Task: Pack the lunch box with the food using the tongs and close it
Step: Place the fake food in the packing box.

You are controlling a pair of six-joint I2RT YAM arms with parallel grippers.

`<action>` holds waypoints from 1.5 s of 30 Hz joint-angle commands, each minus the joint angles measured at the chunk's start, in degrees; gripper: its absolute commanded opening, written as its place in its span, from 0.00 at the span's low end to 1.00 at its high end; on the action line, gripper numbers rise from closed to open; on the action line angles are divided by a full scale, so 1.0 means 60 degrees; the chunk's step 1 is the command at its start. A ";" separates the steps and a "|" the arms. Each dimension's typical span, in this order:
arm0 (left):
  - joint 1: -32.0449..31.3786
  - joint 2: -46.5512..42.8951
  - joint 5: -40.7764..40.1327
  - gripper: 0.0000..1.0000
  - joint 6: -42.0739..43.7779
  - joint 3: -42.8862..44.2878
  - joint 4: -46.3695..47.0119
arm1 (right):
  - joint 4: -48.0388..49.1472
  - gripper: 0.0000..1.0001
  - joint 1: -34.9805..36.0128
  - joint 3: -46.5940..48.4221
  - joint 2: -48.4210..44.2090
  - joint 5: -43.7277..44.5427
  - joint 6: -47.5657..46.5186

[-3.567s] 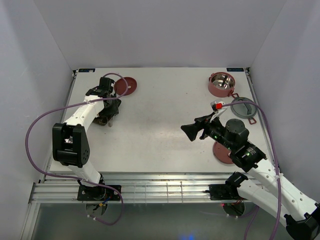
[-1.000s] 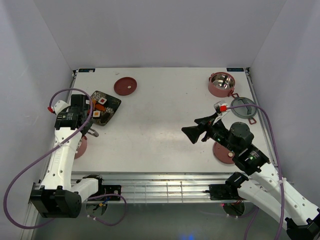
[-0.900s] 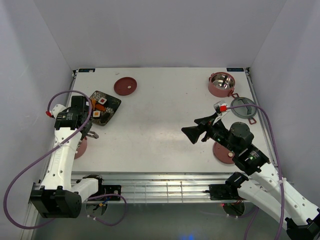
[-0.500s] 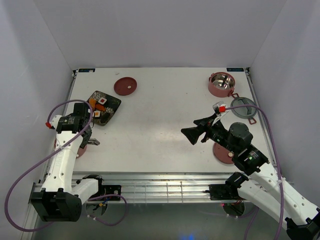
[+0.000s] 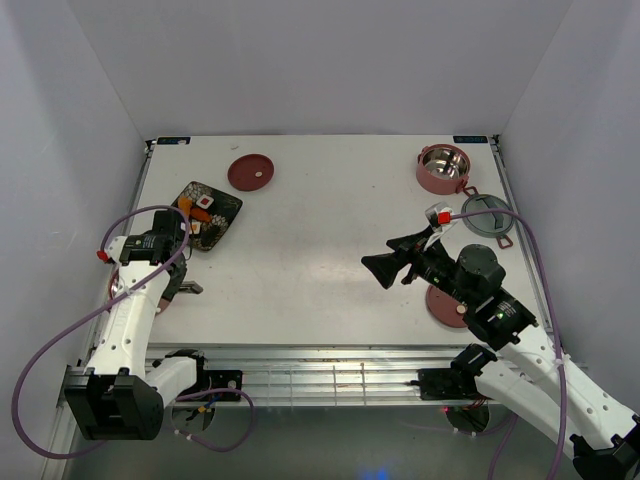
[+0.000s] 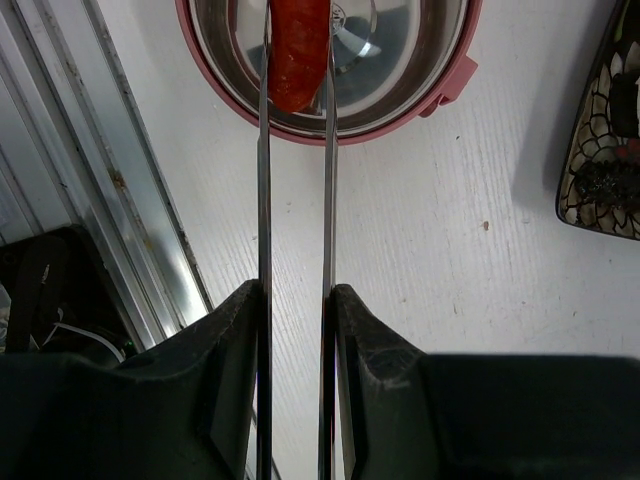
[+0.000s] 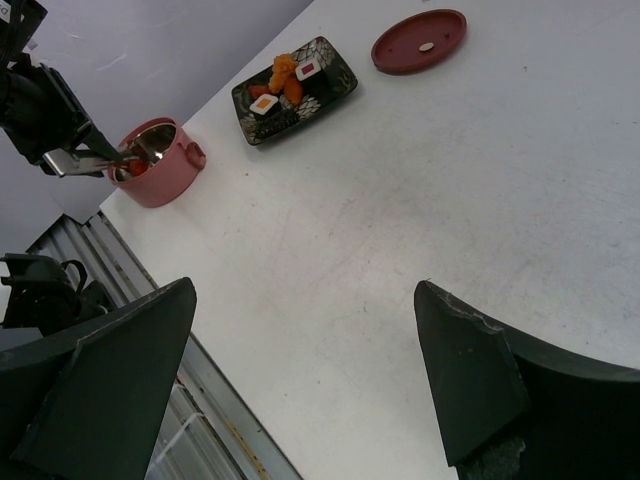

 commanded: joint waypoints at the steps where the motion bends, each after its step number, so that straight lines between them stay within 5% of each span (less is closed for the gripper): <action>1: 0.0053 -0.0087 -0.0528 0.39 -0.0404 0.0114 0.0243 | 0.0456 0.95 -0.0005 -0.0026 -0.0044 -0.0056 0.0013; 14: 0.0053 -0.0073 -0.0558 0.66 -0.0477 0.0436 0.0141 | 0.0515 0.95 -0.0005 -0.0026 0.0044 -0.0057 0.0042; 19: 0.0053 0.0030 -0.0645 0.66 -0.0464 0.0670 0.0024 | 0.0485 0.95 -0.0005 -0.0041 0.0015 0.0017 0.0013; 27: 0.0053 0.0235 -0.0807 0.65 0.1654 0.2281 0.0344 | 0.0485 0.95 -0.0005 -0.0041 0.0088 0.0075 -0.0001; 33: 0.0053 0.0293 0.0743 0.64 0.4556 0.2268 0.2613 | 0.0456 0.95 -0.0005 -0.0041 0.0015 0.0178 -0.0016; 45: 0.0038 0.2709 0.3528 0.63 0.6128 0.2604 0.5150 | 0.0514 0.95 -0.0005 -0.0055 0.0044 0.0031 -0.0002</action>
